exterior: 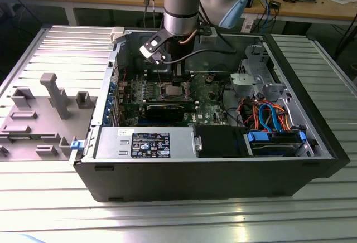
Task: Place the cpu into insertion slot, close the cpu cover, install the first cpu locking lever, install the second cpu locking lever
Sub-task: 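Place the cpu into insertion slot, then close the cpu cover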
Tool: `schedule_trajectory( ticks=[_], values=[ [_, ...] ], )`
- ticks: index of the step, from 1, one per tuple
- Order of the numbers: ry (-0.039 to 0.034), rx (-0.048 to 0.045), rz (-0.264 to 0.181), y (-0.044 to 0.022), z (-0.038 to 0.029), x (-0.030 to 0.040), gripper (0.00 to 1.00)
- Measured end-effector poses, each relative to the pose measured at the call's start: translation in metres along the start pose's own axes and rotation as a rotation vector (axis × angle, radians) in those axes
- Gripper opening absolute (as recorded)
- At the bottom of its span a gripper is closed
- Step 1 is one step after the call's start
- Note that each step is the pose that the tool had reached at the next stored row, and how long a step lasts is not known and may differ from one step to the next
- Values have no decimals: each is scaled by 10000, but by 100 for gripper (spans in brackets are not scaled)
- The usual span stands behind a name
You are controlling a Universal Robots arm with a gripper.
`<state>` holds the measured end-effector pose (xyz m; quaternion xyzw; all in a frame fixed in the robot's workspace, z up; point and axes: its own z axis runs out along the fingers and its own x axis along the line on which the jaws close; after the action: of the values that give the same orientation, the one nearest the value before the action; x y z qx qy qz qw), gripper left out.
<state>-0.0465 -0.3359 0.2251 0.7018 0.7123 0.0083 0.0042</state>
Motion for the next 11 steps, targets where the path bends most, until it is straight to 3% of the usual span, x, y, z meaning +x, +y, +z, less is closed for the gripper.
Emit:
schedule_trajectory(
  ticks=[11],
  values=[
    [0,1,-6,0,0,0,11]
  ],
)
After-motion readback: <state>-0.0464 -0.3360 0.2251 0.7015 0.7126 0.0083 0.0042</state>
